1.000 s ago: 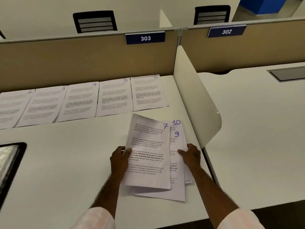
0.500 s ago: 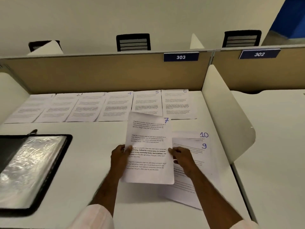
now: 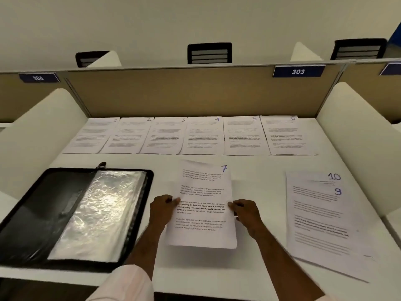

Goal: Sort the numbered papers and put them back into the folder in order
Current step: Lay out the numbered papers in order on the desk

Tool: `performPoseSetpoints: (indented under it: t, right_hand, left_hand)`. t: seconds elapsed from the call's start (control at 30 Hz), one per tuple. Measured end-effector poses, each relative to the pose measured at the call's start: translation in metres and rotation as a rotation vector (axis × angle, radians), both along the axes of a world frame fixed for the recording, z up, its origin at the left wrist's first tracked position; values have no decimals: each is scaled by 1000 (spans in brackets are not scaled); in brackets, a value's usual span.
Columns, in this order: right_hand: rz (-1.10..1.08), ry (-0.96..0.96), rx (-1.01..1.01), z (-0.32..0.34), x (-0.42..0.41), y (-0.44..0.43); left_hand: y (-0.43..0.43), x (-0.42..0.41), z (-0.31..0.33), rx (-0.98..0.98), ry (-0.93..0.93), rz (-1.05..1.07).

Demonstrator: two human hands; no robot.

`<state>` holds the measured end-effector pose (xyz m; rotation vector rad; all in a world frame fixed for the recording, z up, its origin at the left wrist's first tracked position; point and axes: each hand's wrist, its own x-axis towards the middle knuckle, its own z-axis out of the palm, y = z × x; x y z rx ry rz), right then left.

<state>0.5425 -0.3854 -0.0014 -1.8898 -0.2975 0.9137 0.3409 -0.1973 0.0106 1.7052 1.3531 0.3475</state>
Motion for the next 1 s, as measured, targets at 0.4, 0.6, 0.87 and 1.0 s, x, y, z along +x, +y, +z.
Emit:
performPoseSetpoints:
  t: [0.4, 0.6, 0.87, 1.0]
  right_hand:
    - [-13, -175, -227, -30, -109, 71]
    - [-38, -214, -303, -37, -111, 81]
    - [-52, -232, -356, -50, -112, 87]
    - [-57, -243, -359, -53, -111, 88]
  left_hand:
    - [68, -92, -34, 19, 247, -71]
    - [73, -90, -37, -6, 252, -23]
    - [73, -89, -41, 45, 323, -7]
    - [73, -89, -44, 49, 326, -11]
